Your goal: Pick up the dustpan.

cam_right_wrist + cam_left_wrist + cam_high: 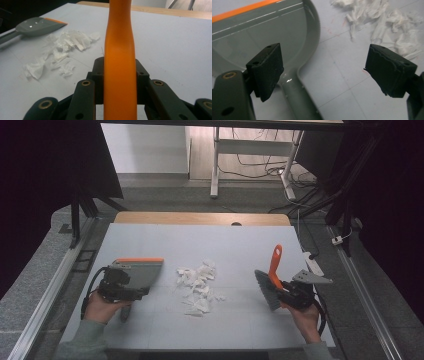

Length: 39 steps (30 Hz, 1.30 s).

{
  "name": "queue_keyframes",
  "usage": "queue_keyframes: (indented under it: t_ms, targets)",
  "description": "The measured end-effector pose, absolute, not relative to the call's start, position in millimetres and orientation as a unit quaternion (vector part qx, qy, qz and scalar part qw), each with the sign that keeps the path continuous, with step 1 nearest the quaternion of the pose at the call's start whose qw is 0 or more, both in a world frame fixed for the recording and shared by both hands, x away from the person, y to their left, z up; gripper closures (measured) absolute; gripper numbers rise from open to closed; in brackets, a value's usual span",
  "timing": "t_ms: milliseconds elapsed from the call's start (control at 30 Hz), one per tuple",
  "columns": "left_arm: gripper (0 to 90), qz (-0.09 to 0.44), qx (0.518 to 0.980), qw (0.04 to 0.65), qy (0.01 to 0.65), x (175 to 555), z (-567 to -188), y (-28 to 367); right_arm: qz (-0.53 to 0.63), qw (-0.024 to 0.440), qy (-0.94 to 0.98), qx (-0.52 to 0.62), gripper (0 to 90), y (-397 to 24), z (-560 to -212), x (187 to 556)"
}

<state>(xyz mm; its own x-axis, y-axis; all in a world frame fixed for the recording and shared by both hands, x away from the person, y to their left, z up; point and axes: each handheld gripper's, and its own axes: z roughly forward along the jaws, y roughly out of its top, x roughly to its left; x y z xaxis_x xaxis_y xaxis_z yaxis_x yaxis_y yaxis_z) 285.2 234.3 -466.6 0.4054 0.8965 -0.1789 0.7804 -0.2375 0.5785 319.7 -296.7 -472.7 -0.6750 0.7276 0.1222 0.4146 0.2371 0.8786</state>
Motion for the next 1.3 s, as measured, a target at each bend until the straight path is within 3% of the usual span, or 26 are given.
queue_keyframes:
  t_ms: [433, 1033, 1300]
  targets:
    - [13.1, 0.092, 0.768, 0.259, 0.578, 287, -480, 252, 0.487, 0.159, 0.774, 0.372, 69.9, -296, -475, 318]
    - [10.7, 0.059, 0.728, 0.251, 0.635, 284, -504, 261, 0.481, 0.160, 0.778, 0.372, 69.9, -295, -477, 319]
    - [10.7, 0.043, 0.735, 0.235, 0.635, 278, -516, 258, 0.480, 0.160, 0.778, 0.373, 69.9, -295, -478, 319]
